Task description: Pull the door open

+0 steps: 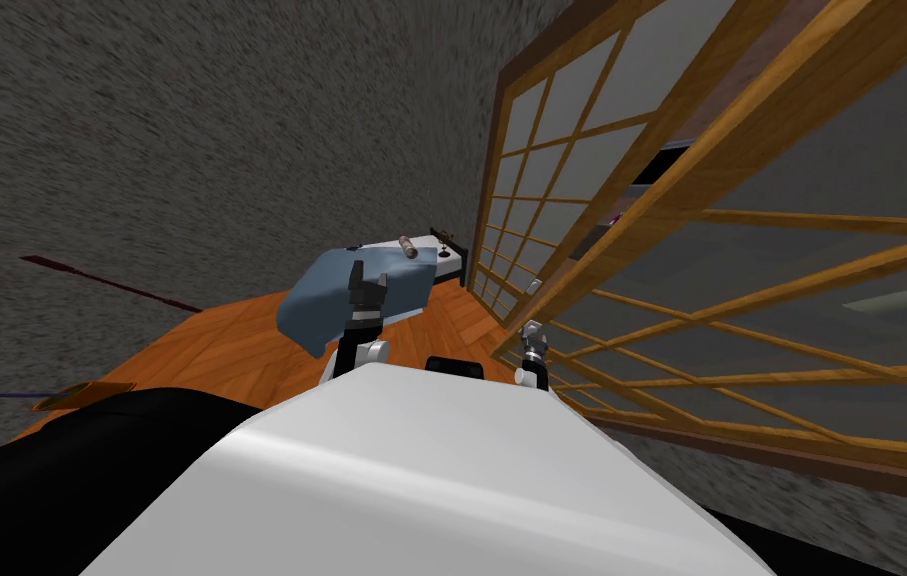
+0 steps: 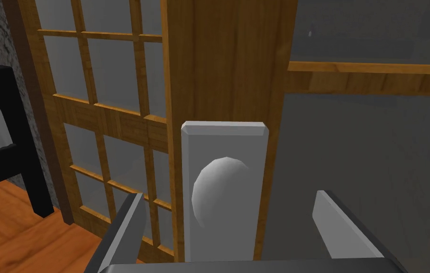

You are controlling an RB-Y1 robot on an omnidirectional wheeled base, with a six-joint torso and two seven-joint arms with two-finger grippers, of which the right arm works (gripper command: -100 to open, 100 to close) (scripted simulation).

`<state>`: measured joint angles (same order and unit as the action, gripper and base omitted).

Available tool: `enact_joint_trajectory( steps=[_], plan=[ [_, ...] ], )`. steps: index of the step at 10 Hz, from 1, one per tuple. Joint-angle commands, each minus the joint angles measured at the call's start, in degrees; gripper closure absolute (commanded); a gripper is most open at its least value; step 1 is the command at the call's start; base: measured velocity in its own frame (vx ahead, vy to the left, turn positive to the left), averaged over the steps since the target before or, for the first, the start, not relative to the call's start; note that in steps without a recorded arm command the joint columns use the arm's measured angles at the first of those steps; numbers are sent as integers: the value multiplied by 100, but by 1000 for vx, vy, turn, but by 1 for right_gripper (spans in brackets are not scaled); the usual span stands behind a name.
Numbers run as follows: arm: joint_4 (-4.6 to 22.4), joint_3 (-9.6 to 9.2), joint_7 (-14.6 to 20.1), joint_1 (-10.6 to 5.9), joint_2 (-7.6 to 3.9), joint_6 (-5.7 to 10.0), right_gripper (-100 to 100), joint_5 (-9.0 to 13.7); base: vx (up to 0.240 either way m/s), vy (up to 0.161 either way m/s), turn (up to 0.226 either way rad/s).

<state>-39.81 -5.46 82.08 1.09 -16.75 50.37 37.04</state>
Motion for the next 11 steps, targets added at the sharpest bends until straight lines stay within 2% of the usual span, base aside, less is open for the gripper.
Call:
enact_joint_trajectory(
  steps=[1,2,3,8,11],
  plan=[
    [112,22,136,-14,-98,54,-100,22,220,-53,74],
    [-16,23,61,35,-63,-2,-100,21,91,-22,0],
    [-16,23,61,35,-63,-2,100,21,-21,7,-9],
    [-16,23,61,35,-63,-2,100,21,-14,3,5],
    [-97,-201,257,111,-165,20,100,-86,-194,-17,94]
  ],
)
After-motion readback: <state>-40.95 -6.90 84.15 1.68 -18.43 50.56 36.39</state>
